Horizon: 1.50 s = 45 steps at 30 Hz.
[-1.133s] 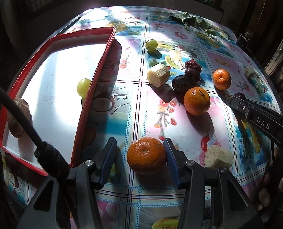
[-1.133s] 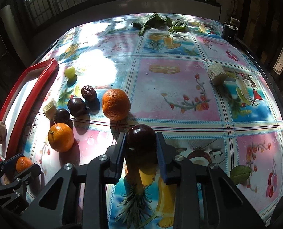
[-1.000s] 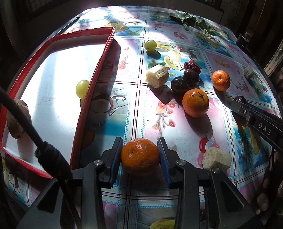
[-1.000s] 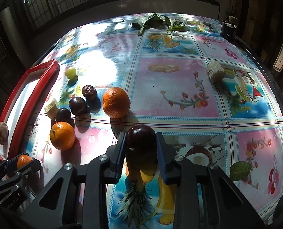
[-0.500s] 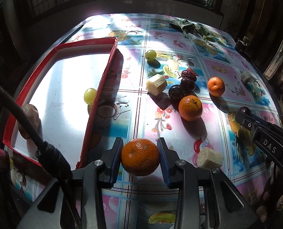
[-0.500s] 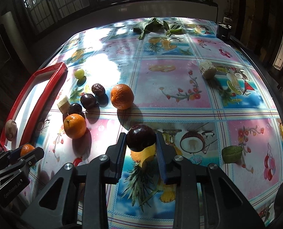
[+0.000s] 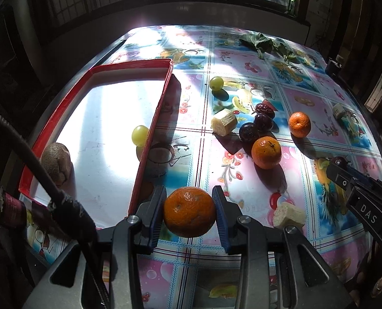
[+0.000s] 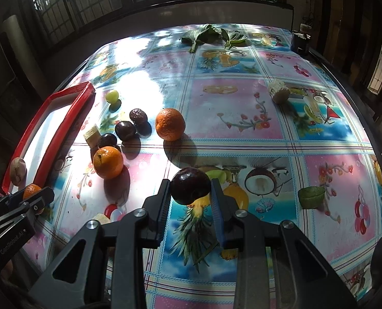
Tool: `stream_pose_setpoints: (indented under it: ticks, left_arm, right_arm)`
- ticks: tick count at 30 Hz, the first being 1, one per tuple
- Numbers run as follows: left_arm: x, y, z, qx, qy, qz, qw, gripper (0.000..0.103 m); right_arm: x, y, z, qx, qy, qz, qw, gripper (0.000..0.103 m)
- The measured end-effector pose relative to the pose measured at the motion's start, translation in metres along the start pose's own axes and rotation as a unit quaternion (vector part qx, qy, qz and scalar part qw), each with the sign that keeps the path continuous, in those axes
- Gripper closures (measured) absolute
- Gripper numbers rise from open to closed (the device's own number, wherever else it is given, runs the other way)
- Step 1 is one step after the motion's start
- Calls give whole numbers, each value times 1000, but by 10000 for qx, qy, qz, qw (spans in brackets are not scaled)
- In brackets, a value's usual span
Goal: Organize fruits
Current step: 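Close left tool on the mandarin while right tool grasps the dark plum, then carry the mandarin with left tool into tray while right tool carries and releases plum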
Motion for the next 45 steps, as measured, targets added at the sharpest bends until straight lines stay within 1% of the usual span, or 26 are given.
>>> stream_pose_setpoints:
  ticks: [6,7,9,11,14,16,17,19,20,21,23,25,28,30,34,38,41,45]
  left_arm:
    - [-4,-11,2,172,0,365,9992,67]
    - [-4,-13,2,210,4,377,9991,67]
    - [-6,-17,3,242,-3,343,9991,67]
    - [-10,-21,4,282,-49,285,9992,67]
    - [-22,-29,9,354,-188,103,9991,67]
    - [-33,-35,14,398,-294,-58,9988,67]
    - [-41,-38,18,438,-358,-30,9984,67]
    - [-60,-41,27,535,-543,50,9971,67]
    - [-72,-42,32,549,-656,55,9963,67]
    - [-84,-42,37,541,-784,70,9954,67]
    - [-112,-39,47,530,-1070,120,9928,67]
    - [-138,-33,57,474,-1311,187,9901,67]
    - [-169,-20,67,322,-1590,150,9866,67]
    - [-182,-11,72,222,-1683,179,9853,67]
    - [-196,7,77,43,-1749,240,9843,67]
    - [-203,25,80,-151,-1727,260,9845,67]
    - [-201,37,79,-288,-1674,273,9851,67]
    - [-200,51,78,-487,-1662,228,9846,67]
  right_arm:
    - [-12,-18,0,168,-116,111,9997,71]
    - [-14,-20,0,192,-135,130,9996,71]
    - [-17,-23,2,216,-157,163,9995,71]
    - [-28,-26,4,259,-260,242,9990,71]
    - [-37,-28,7,278,-347,308,9985,71]
    - [-54,-30,14,305,-481,457,9973,71]
    - [-54,-30,14,305,-481,457,9973,71]
    - [-71,-32,18,353,-634,527,9960,71]
    - [-92,-32,23,369,-817,660,9938,71]
    - [-92,-32,23,369,-817,660,9938,71]
    - [-115,-29,27,337,-980,865,9908,71]
    - [-140,-25,31,314,-1167,1039,9872,71]
    - [-182,-14,37,231,-1483,1313,9799,71]
    - [-209,-3,40,115,-1686,1460,9747,71]
    - [-249,24,43,-151,-2017,1497,9678,70]
    - [-270,47,44,-393,-2186,1423,9646,70]
    - [-273,65,41,-601,-2277,1322,9628,70]
    - [-274,73,38,-720,-2283,1333,9617,70]
Point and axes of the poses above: each gripper's, at about its wrist camera, not at the fingertips, and y roughly the way its jaws point, x to its right, z to its top, the point moved 5 cm from there along y, roughly the way its jaws point, and after that the axes turned 13 degrees about -x, right-handed, at the moved point
